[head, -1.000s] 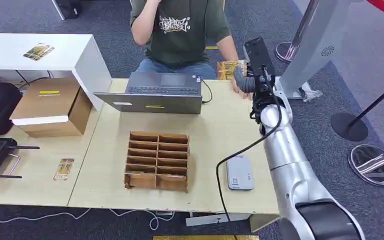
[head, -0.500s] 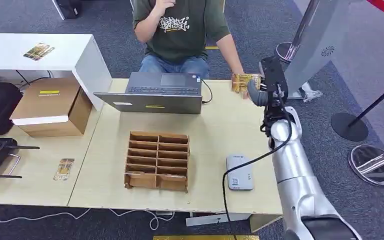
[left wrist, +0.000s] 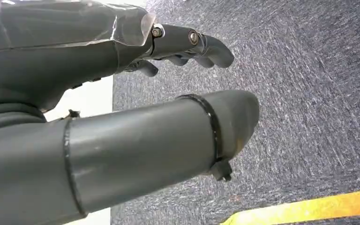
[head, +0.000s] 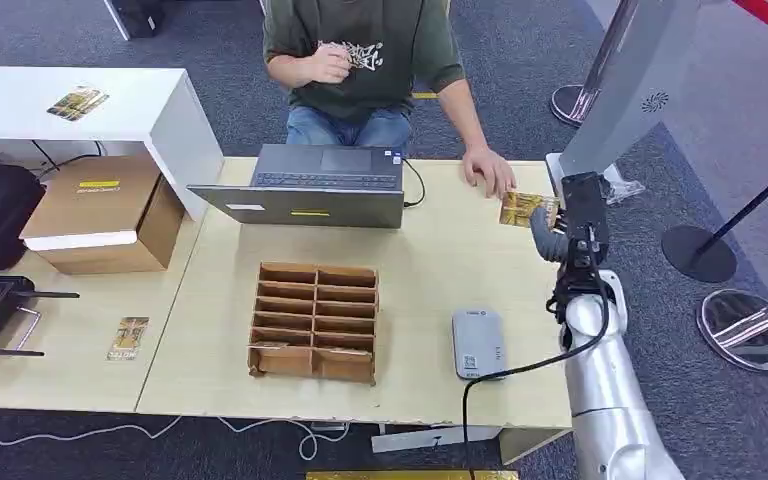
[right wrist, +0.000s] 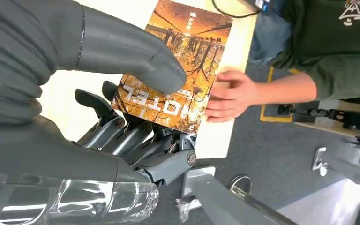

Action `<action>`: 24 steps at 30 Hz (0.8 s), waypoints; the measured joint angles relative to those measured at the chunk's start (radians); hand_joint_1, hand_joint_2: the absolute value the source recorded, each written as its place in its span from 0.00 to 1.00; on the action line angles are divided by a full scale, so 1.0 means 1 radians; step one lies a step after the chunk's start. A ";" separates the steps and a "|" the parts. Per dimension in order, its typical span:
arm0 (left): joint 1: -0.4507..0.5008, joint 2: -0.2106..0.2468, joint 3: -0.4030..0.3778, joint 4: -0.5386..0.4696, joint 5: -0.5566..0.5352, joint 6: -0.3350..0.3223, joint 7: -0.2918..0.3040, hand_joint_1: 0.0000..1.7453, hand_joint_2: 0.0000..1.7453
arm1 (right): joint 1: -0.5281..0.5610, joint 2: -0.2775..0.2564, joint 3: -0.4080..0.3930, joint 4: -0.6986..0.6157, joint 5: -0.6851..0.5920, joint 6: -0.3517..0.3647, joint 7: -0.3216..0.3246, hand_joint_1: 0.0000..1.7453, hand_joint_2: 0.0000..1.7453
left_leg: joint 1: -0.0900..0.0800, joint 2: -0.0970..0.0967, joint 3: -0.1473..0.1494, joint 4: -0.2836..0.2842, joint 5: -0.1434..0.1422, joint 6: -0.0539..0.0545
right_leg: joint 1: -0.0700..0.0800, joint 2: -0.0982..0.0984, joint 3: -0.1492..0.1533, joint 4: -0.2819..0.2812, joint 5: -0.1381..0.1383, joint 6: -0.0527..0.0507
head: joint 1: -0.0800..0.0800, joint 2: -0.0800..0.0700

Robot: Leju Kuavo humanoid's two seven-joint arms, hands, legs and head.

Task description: Pass the card to the sensor for recognition and then transmit it.

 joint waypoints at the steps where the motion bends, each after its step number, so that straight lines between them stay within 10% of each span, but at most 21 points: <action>1: 0.001 -0.002 0.003 -0.003 0.000 -0.002 0.000 0.00 0.00 | 0.012 0.000 -0.004 -0.004 -0.003 -0.001 -0.002 1.00 1.00 | 0.000 0.000 0.000 0.000 0.000 0.000 | 0.000 0.000 0.000 0.000 0.000 0.000 | 0.000 0.000; 24: 0.010 -0.013 0.052 -0.016 0.000 -0.002 -0.016 0.00 0.00 | 0.260 0.002 -0.057 -0.102 -0.084 -0.030 -0.038 1.00 1.00 | 0.000 0.000 0.000 0.000 -0.001 0.000 | 0.000 0.000 0.000 0.000 -0.001 0.000 | 0.000 0.000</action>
